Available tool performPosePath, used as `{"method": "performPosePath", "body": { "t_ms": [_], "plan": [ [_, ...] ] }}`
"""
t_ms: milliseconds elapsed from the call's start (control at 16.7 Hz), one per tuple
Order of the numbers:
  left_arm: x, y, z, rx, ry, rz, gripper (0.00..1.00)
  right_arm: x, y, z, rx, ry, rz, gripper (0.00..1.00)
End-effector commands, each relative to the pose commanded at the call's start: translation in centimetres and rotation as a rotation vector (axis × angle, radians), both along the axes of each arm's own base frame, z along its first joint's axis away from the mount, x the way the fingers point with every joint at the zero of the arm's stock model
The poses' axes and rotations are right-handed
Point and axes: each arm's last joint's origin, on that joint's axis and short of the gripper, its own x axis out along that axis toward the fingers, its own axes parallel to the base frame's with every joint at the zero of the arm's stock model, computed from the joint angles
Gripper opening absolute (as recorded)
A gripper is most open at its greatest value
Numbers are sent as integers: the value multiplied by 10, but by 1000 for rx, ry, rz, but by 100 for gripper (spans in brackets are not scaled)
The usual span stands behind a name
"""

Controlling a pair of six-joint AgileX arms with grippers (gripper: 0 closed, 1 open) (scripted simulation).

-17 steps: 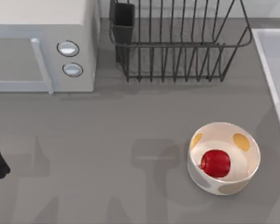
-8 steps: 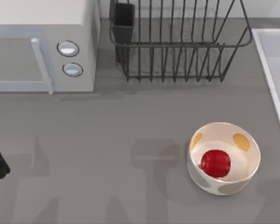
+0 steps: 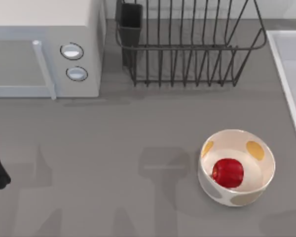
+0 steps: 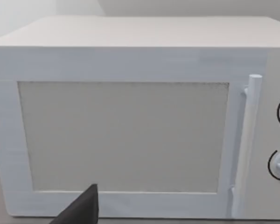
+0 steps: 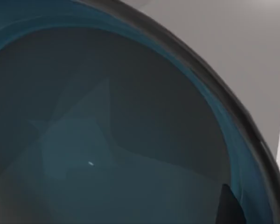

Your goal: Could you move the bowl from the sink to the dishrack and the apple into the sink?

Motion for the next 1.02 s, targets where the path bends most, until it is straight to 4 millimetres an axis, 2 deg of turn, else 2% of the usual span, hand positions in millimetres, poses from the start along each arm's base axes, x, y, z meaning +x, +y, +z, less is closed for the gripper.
{"method": "performPosePath", "body": {
  "t_ms": [120, 240, 420, 540, 720, 900, 1020],
  "plan": [
    [0, 0, 0, 0, 0, 0, 100, 2, 0, 1, -12, -5, -1, 0],
    [0, 0, 0, 0, 0, 0, 100, 13, 4, 3, -69, -28, 2, 0],
    [0, 0, 0, 0, 0, 0, 100, 48, 20, 6, -208, -107, 32, 0],
    [0, 0, 0, 0, 0, 0, 100, 81, 43, 8, -311, -198, 69, 0],
    [0, 0, 0, 0, 0, 0, 100, 133, 103, 11, -434, -399, 130, 0],
    [0, 0, 0, 0, 0, 0, 100, 169, 190, 15, -479, -664, 173, 0],
    [0, 0, 0, 0, 0, 0, 100, 176, 254, 20, -453, -856, 181, 0]
  ]
}}
